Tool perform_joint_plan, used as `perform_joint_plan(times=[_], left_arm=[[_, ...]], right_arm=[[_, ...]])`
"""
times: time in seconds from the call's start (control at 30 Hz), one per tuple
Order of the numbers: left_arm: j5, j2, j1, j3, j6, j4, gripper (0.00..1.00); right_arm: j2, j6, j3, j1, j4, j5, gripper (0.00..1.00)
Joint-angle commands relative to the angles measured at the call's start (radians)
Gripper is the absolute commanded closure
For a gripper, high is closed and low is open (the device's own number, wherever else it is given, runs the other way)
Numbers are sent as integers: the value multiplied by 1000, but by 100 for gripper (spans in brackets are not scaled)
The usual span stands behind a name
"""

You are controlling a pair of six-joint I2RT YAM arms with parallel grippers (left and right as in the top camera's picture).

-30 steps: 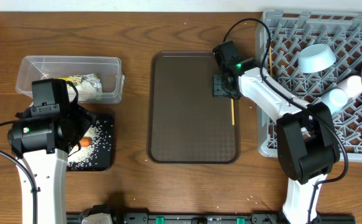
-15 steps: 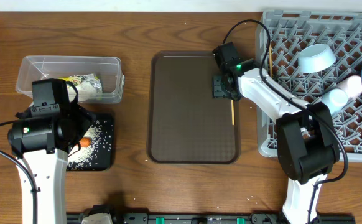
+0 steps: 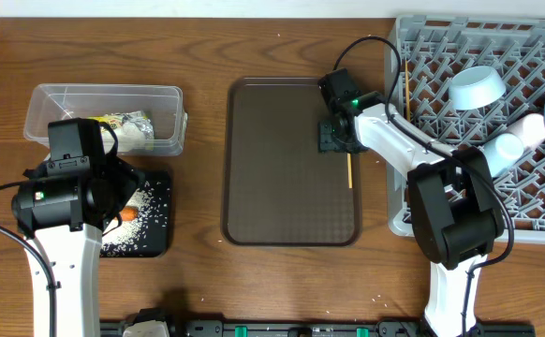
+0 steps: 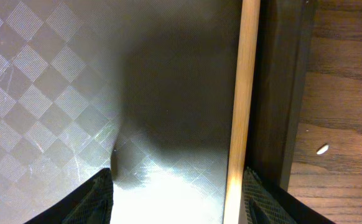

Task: Sort waste into correct bins and load items into the dishwasher rack
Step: 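Return the right gripper to the tray and grasp the second chopstick, then carry the second chopstick into the rack beside the first and release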

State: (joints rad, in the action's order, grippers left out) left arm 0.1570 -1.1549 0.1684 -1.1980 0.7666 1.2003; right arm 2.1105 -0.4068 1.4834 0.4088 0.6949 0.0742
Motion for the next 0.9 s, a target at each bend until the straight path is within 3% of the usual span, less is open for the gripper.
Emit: perform_joint_plan(times=[0.0,0.13,0.3,0.67,0.87], left_arm=[[12,-1,5,3,16,3,2],[12,-1,5,3,16,3,2],[12,-1,5,3,16,3,2],[12,-1,5,3,16,3,2],[12,-1,5,3,16,3,2]], right_arm=[[16,-12,-7,-7,1,-28,39],[28,-12,-7,-7,1,-46,41],[36,-12,-7,-3,0,-47,51],[37,4,-7,-2,-3,-41,97],[36,3,-7,-2,-4,-87,99]])
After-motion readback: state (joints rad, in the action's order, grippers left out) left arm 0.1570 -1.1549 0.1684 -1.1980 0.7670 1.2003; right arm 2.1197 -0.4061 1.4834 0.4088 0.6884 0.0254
